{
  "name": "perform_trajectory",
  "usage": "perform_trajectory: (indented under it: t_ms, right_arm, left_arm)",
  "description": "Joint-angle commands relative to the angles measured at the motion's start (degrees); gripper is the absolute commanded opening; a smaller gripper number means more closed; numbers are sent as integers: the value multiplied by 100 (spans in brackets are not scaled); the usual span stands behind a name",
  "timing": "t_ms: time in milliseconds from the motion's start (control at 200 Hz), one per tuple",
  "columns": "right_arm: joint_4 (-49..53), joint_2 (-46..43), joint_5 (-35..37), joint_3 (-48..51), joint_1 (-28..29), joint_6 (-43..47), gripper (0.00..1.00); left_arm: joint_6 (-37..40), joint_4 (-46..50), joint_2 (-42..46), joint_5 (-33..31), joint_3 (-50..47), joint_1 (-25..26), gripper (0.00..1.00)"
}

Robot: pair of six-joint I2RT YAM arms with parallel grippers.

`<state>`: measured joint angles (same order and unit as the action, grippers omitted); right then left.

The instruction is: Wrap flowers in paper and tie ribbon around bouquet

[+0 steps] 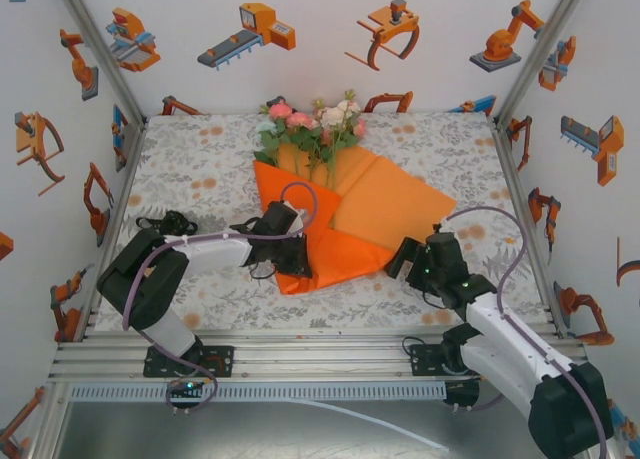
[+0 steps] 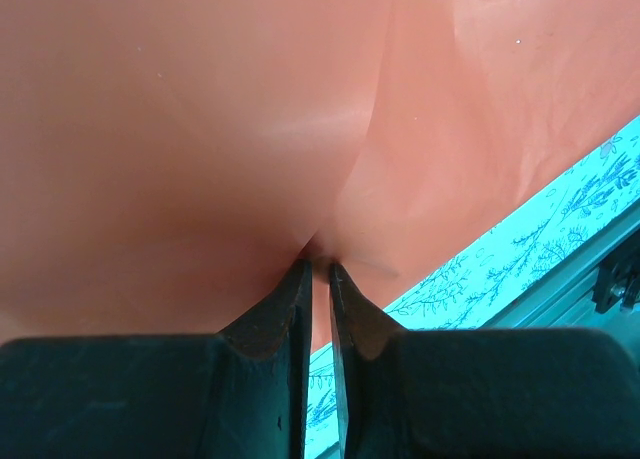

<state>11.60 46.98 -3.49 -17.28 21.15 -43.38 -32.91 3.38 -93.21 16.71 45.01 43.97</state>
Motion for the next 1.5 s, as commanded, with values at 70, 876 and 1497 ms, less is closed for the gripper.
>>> perform_trajectory:
  t_ms: [70,876,1497]
  right_arm:
    - [-1811,577,-363,141,-132,-81,89]
    - [263,2400,959,-2481,2411,3474,0]
    - [-930,3209,682,-2843,2384,2512,0]
  left_arm:
    - [-85,-77,-66,-27,104,36,18]
    - [-164,-210,-300,-17,174,51,18]
    - [373,503,941,-321,240,76,24]
